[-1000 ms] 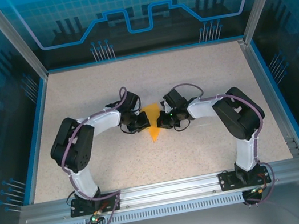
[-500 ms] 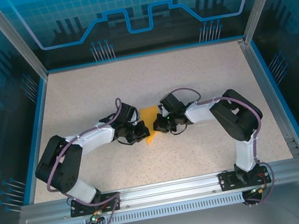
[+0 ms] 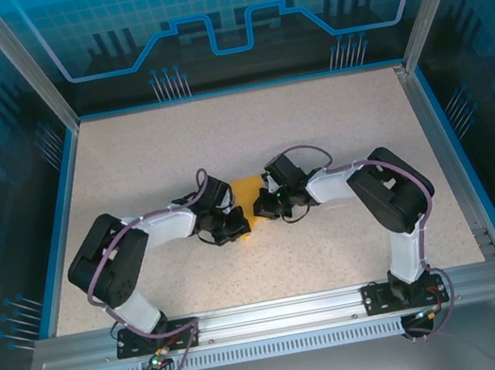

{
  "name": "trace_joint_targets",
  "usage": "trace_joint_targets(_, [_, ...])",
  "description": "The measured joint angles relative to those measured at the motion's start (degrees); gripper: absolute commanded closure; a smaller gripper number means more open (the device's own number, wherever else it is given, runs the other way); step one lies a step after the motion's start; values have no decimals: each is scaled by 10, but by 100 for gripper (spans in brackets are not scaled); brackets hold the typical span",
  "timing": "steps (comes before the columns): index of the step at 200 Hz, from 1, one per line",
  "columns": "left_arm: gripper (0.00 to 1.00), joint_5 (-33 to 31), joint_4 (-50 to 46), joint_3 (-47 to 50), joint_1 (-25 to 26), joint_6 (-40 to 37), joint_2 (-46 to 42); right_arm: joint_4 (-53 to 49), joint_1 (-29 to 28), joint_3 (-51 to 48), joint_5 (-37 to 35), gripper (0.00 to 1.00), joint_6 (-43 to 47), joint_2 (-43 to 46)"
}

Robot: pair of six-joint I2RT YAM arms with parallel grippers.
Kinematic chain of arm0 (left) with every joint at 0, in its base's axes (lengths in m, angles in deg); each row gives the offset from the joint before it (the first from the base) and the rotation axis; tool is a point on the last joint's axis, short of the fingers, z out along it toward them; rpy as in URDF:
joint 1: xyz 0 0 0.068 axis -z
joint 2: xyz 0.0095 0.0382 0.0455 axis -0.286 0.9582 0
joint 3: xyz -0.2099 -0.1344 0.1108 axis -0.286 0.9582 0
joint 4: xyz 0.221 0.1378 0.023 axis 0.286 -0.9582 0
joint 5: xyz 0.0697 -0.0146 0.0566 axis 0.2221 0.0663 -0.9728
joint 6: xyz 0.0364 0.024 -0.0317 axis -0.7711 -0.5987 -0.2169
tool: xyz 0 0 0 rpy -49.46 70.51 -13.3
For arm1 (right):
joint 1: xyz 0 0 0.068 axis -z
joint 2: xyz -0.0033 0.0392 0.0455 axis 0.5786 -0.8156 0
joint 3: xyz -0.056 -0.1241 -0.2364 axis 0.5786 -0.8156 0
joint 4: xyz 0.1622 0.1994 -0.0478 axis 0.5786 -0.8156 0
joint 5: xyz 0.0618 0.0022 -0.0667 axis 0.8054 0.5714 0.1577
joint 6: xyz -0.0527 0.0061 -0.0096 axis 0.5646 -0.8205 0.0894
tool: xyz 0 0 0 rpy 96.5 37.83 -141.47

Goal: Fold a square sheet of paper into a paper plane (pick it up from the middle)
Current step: Third fold the triangle at the center of the table.

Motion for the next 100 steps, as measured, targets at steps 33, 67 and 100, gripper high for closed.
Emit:
trace_joint_targets(33, [99, 0, 2, 1, 0, 0, 0, -5, -6, 0, 3, 98, 38, 4])
trace_joint_targets(67, [100, 0, 4, 2, 0, 0, 0, -7, -23, 0, 7, 98, 58, 5])
trace_joint_targets(100, [100, 0, 5, 3, 0, 0, 0, -16, -30, 2, 3, 98, 62, 4])
